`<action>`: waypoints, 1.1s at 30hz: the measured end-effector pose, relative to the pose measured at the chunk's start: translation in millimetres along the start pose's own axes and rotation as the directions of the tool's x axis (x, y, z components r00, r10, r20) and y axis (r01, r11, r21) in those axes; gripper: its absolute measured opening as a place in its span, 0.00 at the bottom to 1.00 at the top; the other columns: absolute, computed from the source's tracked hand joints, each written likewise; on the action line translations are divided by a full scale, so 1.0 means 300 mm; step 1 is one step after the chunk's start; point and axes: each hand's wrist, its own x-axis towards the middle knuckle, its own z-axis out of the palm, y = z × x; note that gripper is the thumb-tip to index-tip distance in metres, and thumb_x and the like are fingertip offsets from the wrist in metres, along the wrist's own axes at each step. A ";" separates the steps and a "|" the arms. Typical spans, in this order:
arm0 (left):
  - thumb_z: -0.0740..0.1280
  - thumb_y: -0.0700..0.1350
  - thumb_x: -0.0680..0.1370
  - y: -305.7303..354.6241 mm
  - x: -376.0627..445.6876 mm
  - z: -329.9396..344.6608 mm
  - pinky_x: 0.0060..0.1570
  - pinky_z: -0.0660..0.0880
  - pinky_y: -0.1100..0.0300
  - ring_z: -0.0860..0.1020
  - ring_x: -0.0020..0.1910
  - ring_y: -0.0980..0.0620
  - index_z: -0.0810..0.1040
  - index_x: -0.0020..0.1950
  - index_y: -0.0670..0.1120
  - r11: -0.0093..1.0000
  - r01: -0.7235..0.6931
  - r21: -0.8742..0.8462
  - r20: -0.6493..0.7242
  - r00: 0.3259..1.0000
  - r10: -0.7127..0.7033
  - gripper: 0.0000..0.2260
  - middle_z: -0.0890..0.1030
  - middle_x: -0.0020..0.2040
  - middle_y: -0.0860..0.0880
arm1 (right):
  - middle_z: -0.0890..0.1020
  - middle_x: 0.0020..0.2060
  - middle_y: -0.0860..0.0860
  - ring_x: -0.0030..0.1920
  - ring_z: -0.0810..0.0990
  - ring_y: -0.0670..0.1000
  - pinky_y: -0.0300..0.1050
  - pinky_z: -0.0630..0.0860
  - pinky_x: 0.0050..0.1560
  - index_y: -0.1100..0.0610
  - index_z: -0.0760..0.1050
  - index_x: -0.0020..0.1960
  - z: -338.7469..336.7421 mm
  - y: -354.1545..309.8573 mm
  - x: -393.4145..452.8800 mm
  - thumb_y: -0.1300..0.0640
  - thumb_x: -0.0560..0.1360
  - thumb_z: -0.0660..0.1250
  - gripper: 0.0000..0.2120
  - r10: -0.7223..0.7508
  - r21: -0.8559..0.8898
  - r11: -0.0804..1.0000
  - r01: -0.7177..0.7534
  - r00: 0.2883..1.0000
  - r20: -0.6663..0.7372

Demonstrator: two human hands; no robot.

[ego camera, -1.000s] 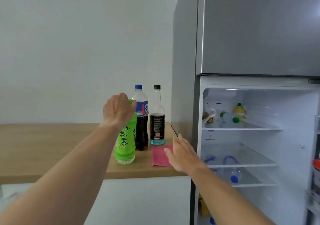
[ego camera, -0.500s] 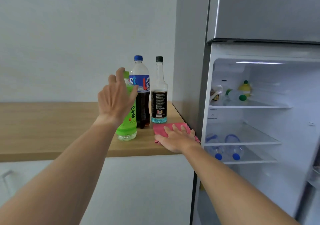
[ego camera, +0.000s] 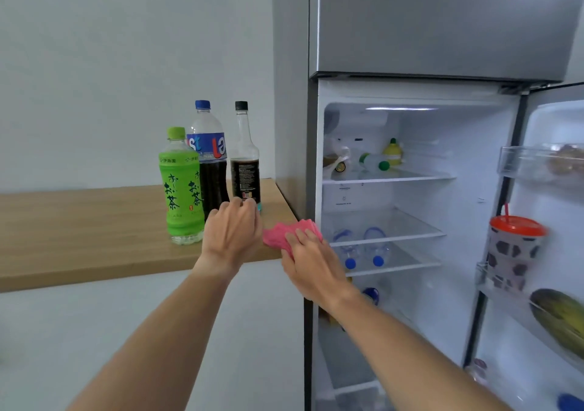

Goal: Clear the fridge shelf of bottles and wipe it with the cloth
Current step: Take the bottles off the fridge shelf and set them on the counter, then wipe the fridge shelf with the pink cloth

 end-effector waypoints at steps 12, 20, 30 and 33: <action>0.55 0.46 0.82 0.521 0.046 0.340 0.39 0.75 0.51 0.79 0.40 0.43 0.76 0.47 0.42 0.878 -0.252 -0.406 0.104 0.942 0.319 0.12 0.81 0.46 0.43 | 0.79 0.35 0.40 0.49 0.80 0.50 0.26 0.69 0.43 0.45 0.78 0.63 -0.018 0.607 -0.145 0.53 0.84 0.50 0.19 0.631 0.469 0.728 -0.501 0.757 -0.172; 0.56 0.45 0.81 0.740 0.258 0.797 0.55 0.73 0.50 0.77 0.58 0.41 0.76 0.60 0.42 0.973 0.042 -0.227 0.344 0.938 0.040 0.14 0.79 0.58 0.41 | 0.77 0.33 0.37 0.61 0.77 0.54 0.47 0.72 0.60 0.41 0.74 0.69 0.153 0.953 0.054 0.53 0.84 0.48 0.21 0.718 0.567 0.621 -0.541 0.684 -0.134; 0.59 0.51 0.80 0.662 0.532 1.128 0.68 0.63 0.49 0.68 0.69 0.40 0.69 0.69 0.43 0.974 0.217 -0.071 0.548 0.824 -0.144 0.20 0.71 0.69 0.41 | 0.80 0.60 0.48 0.65 0.70 0.51 0.51 0.64 0.70 0.45 0.72 0.69 0.350 1.147 0.367 0.51 0.82 0.51 0.19 0.371 -0.026 0.928 -0.371 0.929 -0.003; 0.57 0.51 0.81 0.622 0.555 1.200 0.68 0.64 0.48 0.69 0.70 0.40 0.70 0.70 0.44 0.974 0.226 -0.008 0.580 0.794 -0.180 0.20 0.72 0.70 0.41 | 0.72 0.72 0.57 0.77 0.61 0.55 0.57 0.50 0.78 0.55 0.70 0.73 0.418 1.149 0.445 0.40 0.81 0.46 0.29 0.442 -0.178 0.893 -0.414 0.882 0.163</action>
